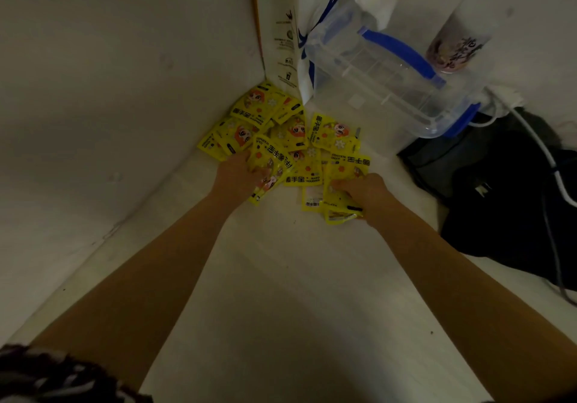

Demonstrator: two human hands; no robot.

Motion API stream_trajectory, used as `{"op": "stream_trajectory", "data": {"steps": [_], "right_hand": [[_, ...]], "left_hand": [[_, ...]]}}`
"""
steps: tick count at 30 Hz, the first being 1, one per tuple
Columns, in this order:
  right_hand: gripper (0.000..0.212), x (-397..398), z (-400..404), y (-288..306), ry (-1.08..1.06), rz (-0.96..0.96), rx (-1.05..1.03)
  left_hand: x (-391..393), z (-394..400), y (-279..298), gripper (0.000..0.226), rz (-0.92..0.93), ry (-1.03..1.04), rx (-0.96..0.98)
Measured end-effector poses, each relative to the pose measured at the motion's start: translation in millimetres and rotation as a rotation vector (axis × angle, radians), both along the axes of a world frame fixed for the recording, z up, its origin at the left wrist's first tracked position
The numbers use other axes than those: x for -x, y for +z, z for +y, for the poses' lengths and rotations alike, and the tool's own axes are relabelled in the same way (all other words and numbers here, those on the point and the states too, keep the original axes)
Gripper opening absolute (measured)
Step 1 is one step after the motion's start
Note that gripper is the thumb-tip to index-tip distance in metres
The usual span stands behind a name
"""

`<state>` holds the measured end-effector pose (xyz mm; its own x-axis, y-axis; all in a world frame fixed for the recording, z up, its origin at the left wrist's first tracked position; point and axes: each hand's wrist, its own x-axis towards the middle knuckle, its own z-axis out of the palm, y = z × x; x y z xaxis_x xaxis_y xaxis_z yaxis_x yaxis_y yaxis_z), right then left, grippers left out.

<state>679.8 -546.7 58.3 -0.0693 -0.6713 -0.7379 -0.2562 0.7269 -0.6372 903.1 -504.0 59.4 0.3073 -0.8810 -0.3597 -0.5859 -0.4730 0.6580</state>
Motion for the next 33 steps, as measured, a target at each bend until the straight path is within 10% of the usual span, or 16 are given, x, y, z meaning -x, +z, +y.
{"op": "stream_trajectory", "data": {"steps": [7, 22, 33], "right_hand": [[0.026, -15.5, -3.0, 1.3, -0.024, -0.019, -0.004], [0.041, 0.8, 3.0, -9.7, 0.057, 0.102, 0.015], [0.052, 11.9, 3.0, -14.3, 0.116, 0.186, -0.002]], "left_hand": [[18.2, 21.5, -12.8, 0.043, -0.315, -0.139, -0.093], [28.5, 52.4, -10.5, 0.033, -0.195, -0.001, -0.090], [-29.8, 32.3, -41.0, 0.073, 0.076, 0.620, -0.147]]}}
